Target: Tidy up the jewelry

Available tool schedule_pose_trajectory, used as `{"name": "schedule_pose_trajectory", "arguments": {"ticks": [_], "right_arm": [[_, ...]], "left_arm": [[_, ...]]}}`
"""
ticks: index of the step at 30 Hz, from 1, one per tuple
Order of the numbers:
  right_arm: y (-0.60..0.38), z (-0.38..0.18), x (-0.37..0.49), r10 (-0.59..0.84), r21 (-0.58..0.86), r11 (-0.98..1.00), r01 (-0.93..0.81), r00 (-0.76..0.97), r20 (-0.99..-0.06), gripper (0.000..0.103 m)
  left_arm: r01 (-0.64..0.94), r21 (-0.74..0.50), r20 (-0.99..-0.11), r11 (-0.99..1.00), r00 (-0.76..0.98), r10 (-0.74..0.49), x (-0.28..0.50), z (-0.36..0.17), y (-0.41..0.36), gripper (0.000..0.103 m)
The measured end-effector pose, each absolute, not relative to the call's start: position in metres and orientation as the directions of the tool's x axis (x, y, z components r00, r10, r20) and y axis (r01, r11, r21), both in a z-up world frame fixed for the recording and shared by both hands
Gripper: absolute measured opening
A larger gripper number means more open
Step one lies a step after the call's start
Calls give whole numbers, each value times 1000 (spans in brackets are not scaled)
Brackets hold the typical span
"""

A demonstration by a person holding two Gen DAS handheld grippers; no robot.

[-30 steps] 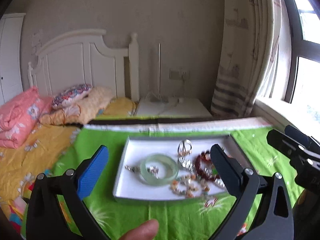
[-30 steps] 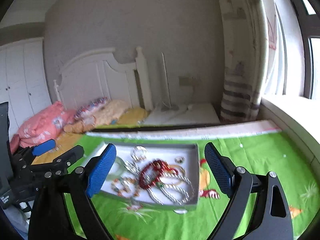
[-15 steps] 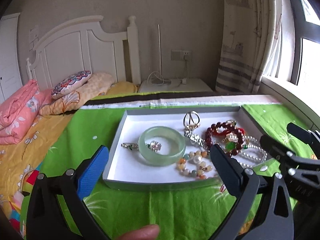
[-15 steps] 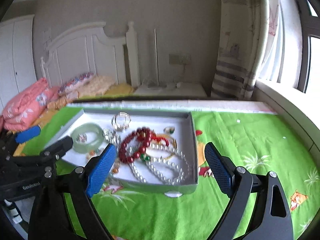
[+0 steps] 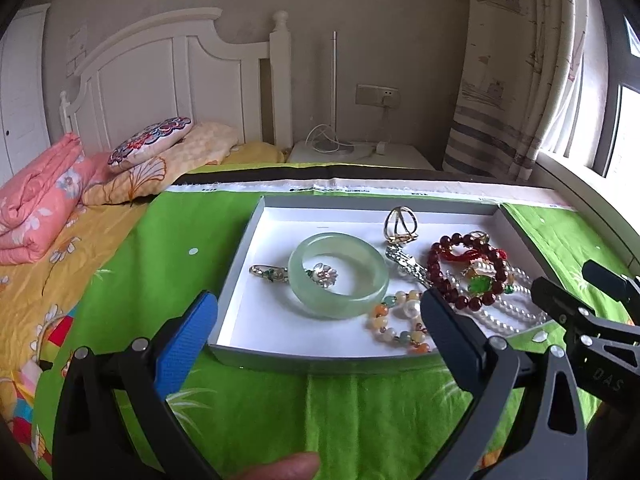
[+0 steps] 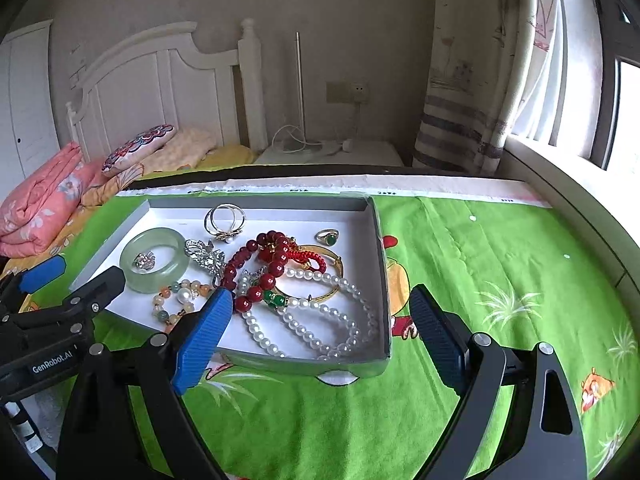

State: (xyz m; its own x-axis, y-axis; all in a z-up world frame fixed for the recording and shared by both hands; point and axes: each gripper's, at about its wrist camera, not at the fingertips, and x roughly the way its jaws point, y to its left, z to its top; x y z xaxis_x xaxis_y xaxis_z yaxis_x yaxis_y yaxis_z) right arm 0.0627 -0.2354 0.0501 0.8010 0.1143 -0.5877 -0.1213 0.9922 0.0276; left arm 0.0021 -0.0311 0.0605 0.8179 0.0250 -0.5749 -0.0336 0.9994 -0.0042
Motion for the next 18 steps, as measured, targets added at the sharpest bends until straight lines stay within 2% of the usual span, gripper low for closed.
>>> {"name": "schedule_pose_trajectory", "arguments": {"ticks": [18], "right_arm": [[-238,52,61,127,43,991,-125,805,-579,86]], "left_arm": [[-32,-2,-575,999,818,25,2,61,-33,101]]}}
